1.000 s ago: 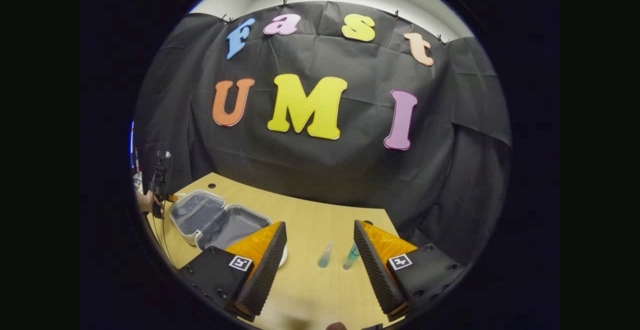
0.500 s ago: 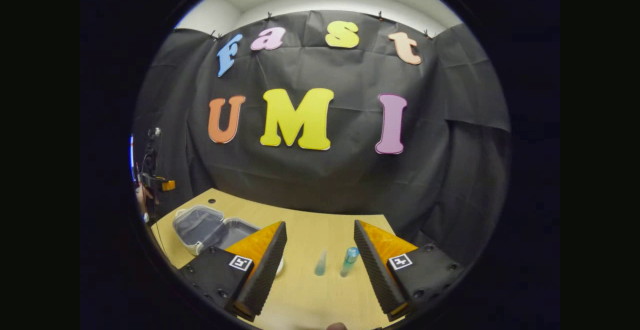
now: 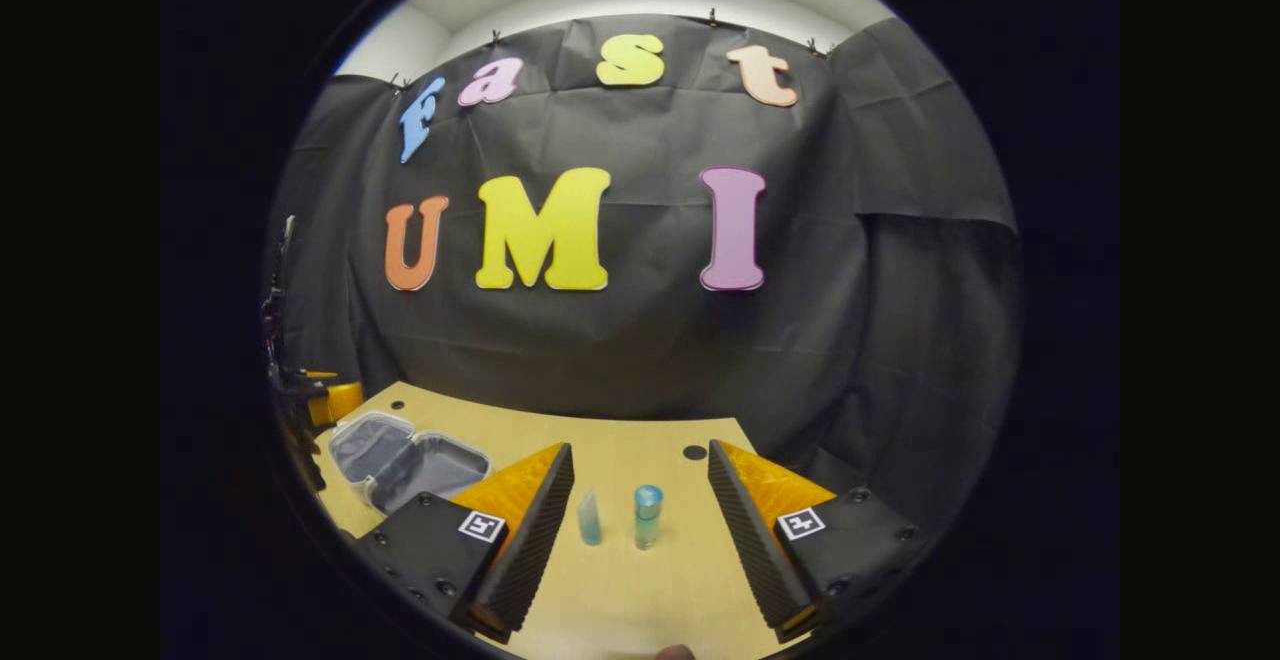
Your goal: First open the suitcase, pack the skin care products into it, and then close the suitcase.
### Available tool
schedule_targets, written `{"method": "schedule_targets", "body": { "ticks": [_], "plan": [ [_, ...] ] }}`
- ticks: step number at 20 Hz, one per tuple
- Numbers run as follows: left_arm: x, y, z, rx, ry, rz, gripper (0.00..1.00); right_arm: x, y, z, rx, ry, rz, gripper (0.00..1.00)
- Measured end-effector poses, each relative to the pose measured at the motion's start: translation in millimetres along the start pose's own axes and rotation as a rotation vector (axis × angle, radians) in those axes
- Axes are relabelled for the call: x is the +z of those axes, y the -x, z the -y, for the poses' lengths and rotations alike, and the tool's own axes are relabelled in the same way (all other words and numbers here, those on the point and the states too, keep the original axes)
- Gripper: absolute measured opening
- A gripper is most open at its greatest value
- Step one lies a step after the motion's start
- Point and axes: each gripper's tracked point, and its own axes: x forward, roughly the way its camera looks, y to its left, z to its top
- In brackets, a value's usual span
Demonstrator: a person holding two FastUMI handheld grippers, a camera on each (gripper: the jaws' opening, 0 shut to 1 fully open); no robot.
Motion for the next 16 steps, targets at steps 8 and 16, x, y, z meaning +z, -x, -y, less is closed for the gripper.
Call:
{"method": "schedule_targets", "body": {
  "ticks": [8, 16],
  "plan": [
    [-72, -39, 170, -0.258, -0.064, -0.129, 0.99, -31, -12, 64, -0.024, 0.029, -0.069, 0.80],
    [-162, -115, 229, -0.283, -0.047, -0.236, 1.00, -75, -24, 124, -0.067, 0.061, -0.182, 0.80]
  ]
}}
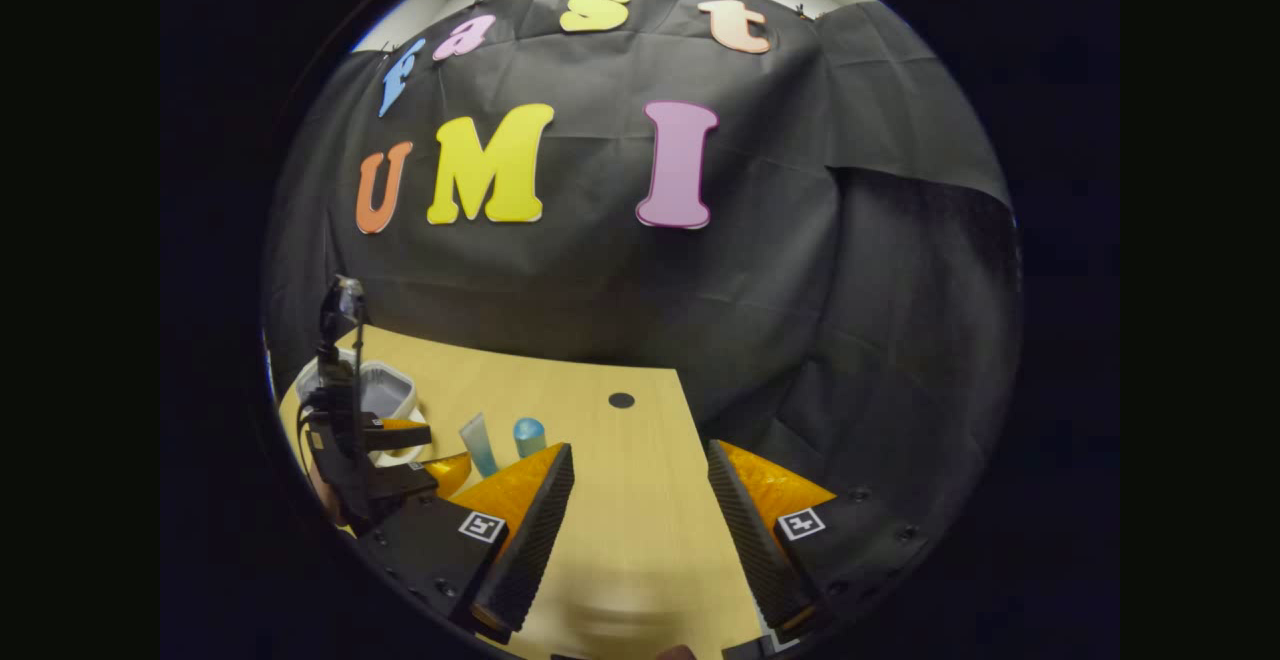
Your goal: First open the suitcase, pack the skin care products into it, and then close the suitcase.
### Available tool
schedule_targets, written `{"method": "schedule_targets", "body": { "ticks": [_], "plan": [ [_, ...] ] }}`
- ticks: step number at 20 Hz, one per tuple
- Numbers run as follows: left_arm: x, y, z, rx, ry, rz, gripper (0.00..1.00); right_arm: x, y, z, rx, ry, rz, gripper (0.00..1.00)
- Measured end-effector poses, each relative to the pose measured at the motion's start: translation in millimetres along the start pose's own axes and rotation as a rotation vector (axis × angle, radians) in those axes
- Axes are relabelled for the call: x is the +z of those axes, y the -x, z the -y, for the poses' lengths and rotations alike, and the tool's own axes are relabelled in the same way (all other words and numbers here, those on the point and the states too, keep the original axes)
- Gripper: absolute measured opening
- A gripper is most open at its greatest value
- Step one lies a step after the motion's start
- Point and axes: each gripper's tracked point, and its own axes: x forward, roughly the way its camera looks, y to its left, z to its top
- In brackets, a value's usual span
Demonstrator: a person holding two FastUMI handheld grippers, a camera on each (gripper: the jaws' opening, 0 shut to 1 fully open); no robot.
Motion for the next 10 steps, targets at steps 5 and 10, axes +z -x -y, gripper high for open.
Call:
{"method": "schedule_targets", "body": {
  "ticks": [5, 10],
  "plan": [
    [-39, -46, -17, 0.077, 0.064, -0.072, 1.00, -25, -11, 6, -0.005, -0.010, -0.062, 0.80],
    [-46, -71, -25, 0.114, 0.055, -0.088, 0.92, -34, -23, 5, 0.007, -0.007, -0.090, 0.80]
  ]
}}
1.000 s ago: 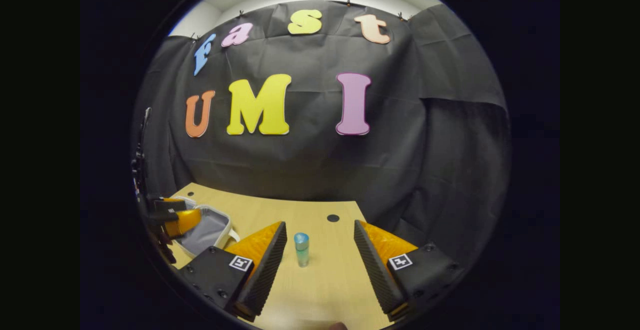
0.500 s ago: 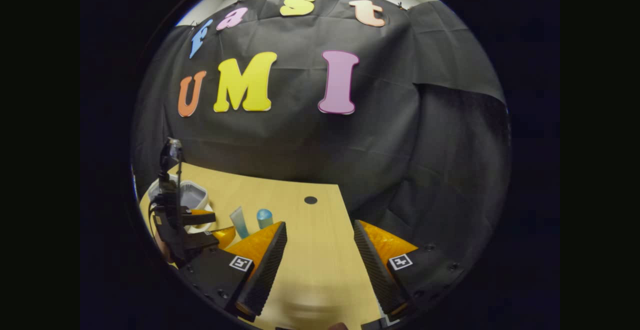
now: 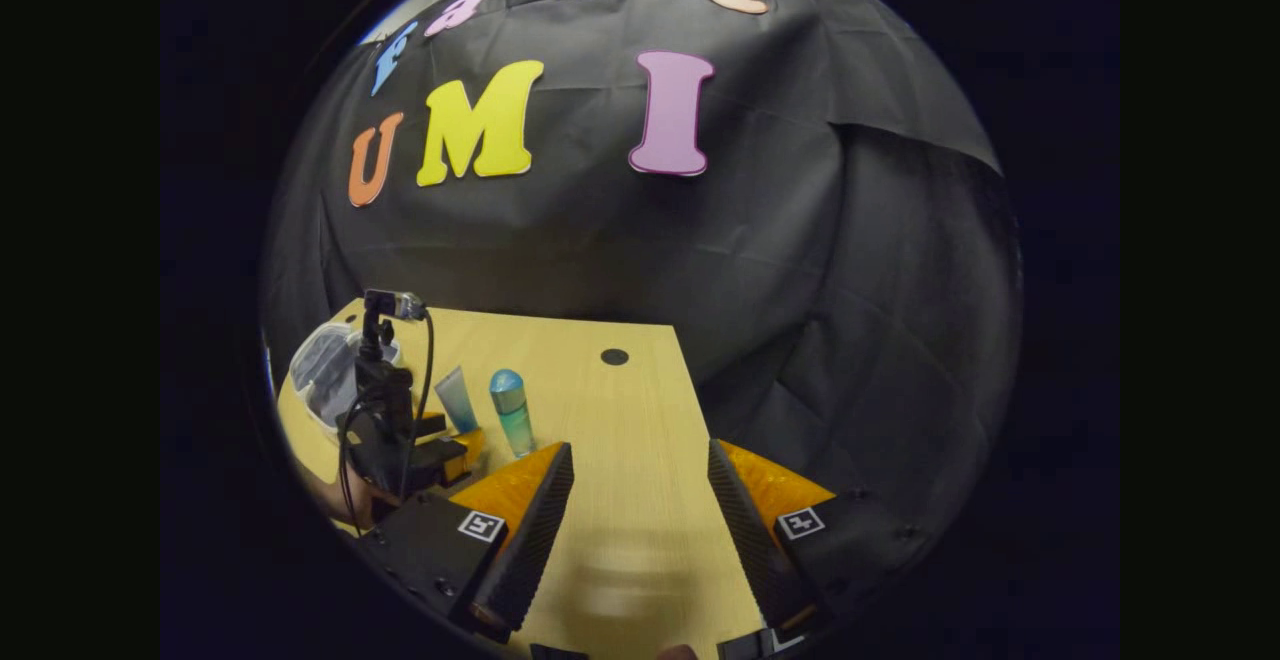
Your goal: First open the suitcase, pack the skin care products into it, and then close the suitcase.
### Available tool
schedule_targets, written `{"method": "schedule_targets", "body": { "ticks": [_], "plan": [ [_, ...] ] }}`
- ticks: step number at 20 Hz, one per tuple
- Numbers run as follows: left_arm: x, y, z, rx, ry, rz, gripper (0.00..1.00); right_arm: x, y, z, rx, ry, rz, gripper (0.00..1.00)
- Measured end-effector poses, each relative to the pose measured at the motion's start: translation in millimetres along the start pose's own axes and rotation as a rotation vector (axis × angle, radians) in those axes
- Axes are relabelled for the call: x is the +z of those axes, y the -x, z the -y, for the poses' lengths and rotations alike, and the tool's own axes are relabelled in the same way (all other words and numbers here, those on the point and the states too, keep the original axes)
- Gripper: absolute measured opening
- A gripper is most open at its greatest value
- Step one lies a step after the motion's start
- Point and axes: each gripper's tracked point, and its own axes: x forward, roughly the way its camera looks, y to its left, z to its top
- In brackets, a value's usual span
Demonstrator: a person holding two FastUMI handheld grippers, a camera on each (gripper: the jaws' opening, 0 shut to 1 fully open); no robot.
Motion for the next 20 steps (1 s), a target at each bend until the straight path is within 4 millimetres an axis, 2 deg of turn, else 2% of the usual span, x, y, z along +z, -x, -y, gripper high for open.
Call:
{"method": "schedule_targets", "body": {
  "ticks": [5, 6, 7, 8, 9, 10, 11, 13, 14, 15, 20],
  "plan": [
    [-1, -13, 1, 0.020, -0.010, -0.021, 0.74, -1, -8, 11, -0.010, -0.013, -0.012, 0.80],
    [-3, -14, 2, 0.021, -0.014, -0.031, 0.67, 0, -9, 11, -0.010, -0.015, -0.011, 0.80],
    [-4, -14, 2, 0.024, -0.018, -0.037, 0.71, 1, -9, 12, -0.008, -0.017, -0.010, 0.80],
    [-4, -15, 0, 0.033, -0.027, -0.041, 0.60, 2, -10, 11, -0.006, -0.018, -0.008, 0.80],
    [-4, -12, -1, 0.036, -0.029, -0.042, 0.55, 2, -10, 9, -0.002, -0.016, -0.006, 0.80],
    [-4, -13, -1, 0.039, -0.031, -0.045, 0.43, 2, -10, 8, 0.002, -0.013, -0.004, 0.80],
    [-6, -13, -2, 0.046, -0.030, -0.048, 0.50, 0, -12, 6, 0.010, -0.009, -0.003, 0.80],
    [-7, -8, -4, 0.046, -0.014, -0.055, 0.48, -9, -15, -2, 0.040, 0.004, -0.011, 0.80],
    [-7, -6, -5, 0.048, -0.004, -0.058, 0.41, -14, -18, -7, 0.054, 0.015, -0.023, 0.80],
    [-7, -2, -6, 0.045, 0.007, -0.062, 0.41, -21, -22, -12, 0.069, 0.019, -0.030, 0.80],
    [13, 36, -18, 0.058, 0.020, -0.042, 0.41, -36, -49, -61, 0.170, -0.006, -0.034, 0.80]
  ]
}}
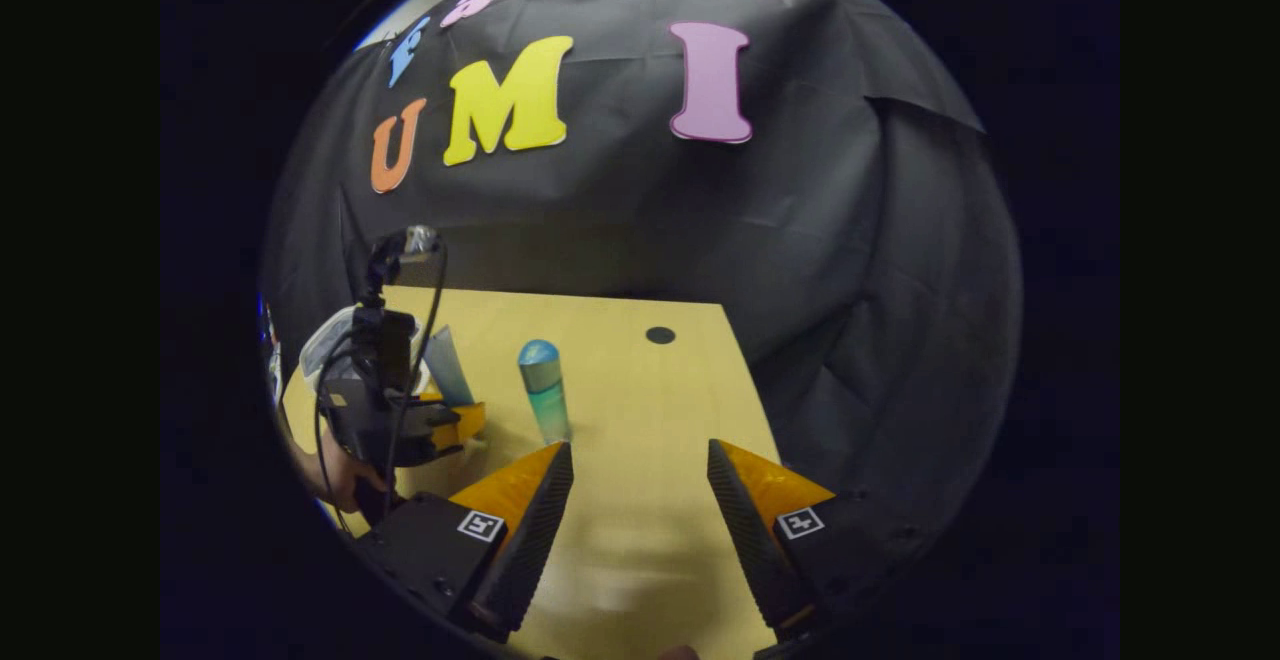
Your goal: First open the suitcase, pack the skin care products into it, and then close the suitcase.
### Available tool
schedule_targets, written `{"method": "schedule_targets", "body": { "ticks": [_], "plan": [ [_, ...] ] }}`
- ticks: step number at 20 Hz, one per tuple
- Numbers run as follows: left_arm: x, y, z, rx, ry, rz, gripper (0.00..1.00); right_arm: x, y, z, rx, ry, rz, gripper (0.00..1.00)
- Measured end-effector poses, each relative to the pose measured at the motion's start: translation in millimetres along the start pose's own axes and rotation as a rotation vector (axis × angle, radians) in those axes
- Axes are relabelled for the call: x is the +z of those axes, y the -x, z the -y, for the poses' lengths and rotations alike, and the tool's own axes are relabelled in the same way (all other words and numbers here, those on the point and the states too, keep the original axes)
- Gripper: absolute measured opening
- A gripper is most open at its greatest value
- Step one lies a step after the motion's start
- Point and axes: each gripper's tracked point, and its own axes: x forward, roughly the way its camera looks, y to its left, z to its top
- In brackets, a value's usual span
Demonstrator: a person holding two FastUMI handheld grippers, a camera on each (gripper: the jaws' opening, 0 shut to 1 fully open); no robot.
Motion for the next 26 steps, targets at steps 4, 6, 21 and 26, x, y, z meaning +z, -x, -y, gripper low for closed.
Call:
{"method": "schedule_targets", "body": {
  "ticks": [4, 6, 21, 26],
  "plan": [
    [17, 39, -17, 0.026, -0.011, 0.029, 0.40, -3, -43, -34, 0.068, -0.033, -0.004, 0.80],
    [22, 57, -27, 0.037, 0.002, 0.031, 0.40, -7, -65, -48, 0.092, -0.054, -0.016, 0.80],
    [11, 136, -151, 0.228, 0.150, -0.005, 0.40, -23, -147, -77, 0.053, -0.086, -0.047, 0.45],
    [7, 147, -191, 0.246, 0.163, -0.025, 0.41, -20, -153, -78, 0.024, -0.095, -0.063, 0.36]
  ]
}}
